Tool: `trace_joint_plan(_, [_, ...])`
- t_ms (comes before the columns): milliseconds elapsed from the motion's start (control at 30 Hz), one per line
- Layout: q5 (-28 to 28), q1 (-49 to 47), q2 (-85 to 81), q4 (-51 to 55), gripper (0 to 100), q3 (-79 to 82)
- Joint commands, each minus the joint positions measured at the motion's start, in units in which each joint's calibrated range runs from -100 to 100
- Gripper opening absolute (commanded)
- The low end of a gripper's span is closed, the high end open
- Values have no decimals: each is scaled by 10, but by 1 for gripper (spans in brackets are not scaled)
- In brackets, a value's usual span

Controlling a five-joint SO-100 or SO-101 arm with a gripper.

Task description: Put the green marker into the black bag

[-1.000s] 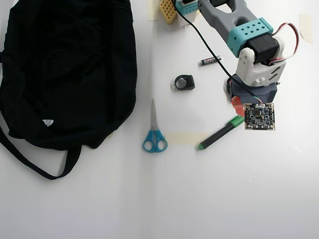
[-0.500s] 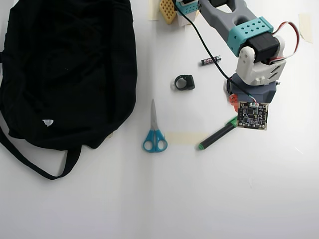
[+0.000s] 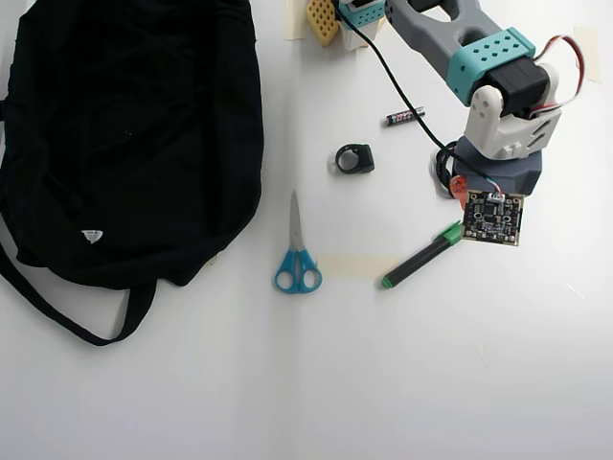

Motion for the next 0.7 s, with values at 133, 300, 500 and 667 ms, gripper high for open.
trace_joint_plan(133, [-23,-3,-5,-5,2,-26])
trace_joint_plan(300, [-24,3,15,-6,2,-27])
trace_joint_plan(500, [-21,25,18,-1,2,-23])
trace_joint_plan(667, [-24,34,17,3,2,-19])
